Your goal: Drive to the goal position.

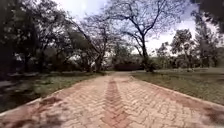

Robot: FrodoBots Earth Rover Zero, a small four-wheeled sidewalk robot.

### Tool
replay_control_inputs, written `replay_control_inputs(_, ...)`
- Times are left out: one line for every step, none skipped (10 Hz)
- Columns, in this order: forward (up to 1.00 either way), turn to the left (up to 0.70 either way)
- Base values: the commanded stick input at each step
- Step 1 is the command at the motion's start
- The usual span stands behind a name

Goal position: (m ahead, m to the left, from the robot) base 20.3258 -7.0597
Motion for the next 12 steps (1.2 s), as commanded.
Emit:
replay_control_inputs(0.7,0.0)
replay_control_inputs(0.7,0.0)
replay_control_inputs(0.7,0.0)
replay_control_inputs(0.7,0.0)
replay_control_inputs(0.7,0.0)
replay_control_inputs(0.7,0.0)
replay_control_inputs(0.7,0.0)
replay_control_inputs(0.7,0.0)
replay_control_inputs(0.7,0.0)
replay_control_inputs(0.7,0.0)
replay_control_inputs(0.7,0.0)
replay_control_inputs(0.7,0.0)
